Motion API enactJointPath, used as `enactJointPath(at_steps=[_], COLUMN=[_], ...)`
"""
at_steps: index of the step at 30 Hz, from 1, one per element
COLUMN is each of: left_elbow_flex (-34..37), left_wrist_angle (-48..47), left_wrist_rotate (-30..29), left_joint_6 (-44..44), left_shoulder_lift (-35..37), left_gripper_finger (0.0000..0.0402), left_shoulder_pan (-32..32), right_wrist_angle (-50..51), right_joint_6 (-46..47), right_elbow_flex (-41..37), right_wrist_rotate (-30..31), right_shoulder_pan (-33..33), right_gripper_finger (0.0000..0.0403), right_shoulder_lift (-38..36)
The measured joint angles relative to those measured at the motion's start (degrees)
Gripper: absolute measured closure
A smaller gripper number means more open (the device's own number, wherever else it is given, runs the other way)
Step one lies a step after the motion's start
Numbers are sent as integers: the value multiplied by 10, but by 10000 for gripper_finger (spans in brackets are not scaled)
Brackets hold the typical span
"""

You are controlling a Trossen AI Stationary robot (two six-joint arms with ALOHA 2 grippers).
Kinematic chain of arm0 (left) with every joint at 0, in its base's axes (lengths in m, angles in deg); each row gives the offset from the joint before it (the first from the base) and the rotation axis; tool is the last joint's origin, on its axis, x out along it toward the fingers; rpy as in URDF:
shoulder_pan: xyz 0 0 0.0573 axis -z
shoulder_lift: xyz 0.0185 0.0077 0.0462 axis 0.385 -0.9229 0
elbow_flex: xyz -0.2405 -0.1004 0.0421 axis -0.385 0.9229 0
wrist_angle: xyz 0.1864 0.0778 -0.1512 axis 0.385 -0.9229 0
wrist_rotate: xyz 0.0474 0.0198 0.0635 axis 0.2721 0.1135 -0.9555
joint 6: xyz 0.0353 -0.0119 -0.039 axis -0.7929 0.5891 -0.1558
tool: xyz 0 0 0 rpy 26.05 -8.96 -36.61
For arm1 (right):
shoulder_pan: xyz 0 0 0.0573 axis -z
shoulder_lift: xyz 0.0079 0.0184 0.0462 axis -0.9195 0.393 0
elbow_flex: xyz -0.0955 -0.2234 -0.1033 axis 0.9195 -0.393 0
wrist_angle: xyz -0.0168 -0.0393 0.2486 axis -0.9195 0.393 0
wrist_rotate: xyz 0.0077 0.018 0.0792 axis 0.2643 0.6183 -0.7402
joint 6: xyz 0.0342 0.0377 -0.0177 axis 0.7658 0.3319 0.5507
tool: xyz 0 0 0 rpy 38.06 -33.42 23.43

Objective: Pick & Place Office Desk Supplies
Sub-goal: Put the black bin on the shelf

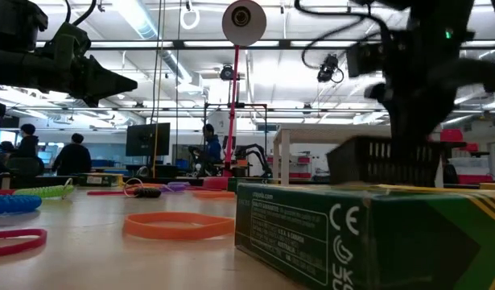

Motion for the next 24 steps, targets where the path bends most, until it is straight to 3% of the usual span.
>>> enactJointPath(at_steps=[9, 15, 19, 24], left_elbow_flex=[0, 0, 0, 0], left_wrist_angle=[0, 0, 0, 0], left_wrist_rotate=[2, 2, 2, 2], left_joint_6=[0, 0, 0, 0], left_shoulder_lift=[0, 0, 0, 0], left_gripper_finger=[392, 392, 392, 392], left_shoulder_pan=[0, 0, 0, 0], right_wrist_angle=[147, 226, 288, 337], right_joint_6=[-16, -58, -111, -197], right_elbow_flex=[196, 323, 375, 376], right_wrist_rotate=[8, 58, 100, 74], right_shoulder_pan=[-11, 5, 56, 174], right_gripper_finger=[393, 386, 395, 384], right_shoulder_lift=[-2, -2, -2, -2])
